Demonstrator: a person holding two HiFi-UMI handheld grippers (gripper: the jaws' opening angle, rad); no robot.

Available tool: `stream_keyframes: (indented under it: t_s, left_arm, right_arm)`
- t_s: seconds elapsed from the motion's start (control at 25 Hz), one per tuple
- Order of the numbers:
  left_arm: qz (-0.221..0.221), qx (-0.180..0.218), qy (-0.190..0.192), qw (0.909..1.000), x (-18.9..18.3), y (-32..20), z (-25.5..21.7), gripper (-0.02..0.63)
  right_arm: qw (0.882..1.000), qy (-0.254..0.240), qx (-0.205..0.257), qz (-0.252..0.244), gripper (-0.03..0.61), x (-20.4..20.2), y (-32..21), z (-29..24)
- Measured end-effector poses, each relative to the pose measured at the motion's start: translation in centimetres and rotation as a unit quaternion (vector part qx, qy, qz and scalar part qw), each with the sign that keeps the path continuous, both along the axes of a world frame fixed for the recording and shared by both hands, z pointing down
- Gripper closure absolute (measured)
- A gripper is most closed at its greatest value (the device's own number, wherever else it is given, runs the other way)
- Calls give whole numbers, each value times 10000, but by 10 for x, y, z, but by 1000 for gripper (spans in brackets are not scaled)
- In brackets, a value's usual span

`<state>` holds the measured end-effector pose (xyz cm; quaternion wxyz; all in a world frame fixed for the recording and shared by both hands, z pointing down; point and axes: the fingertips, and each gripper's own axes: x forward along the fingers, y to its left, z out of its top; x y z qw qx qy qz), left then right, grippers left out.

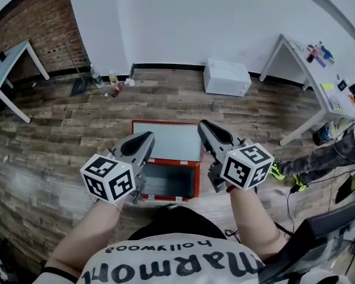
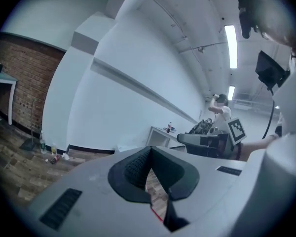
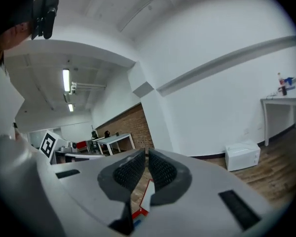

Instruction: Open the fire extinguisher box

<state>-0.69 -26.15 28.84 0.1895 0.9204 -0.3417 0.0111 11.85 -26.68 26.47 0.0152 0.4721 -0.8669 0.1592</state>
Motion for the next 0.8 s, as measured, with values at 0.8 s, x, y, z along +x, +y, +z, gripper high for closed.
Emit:
stream_keyframes:
  t_s: [0.8]
  left_arm:
    - [-311, -22, -128, 9994, -56, 50, -6, 612]
  right_arm:
    - [9954, 780, -343, -437, 568, -37, 69, 12]
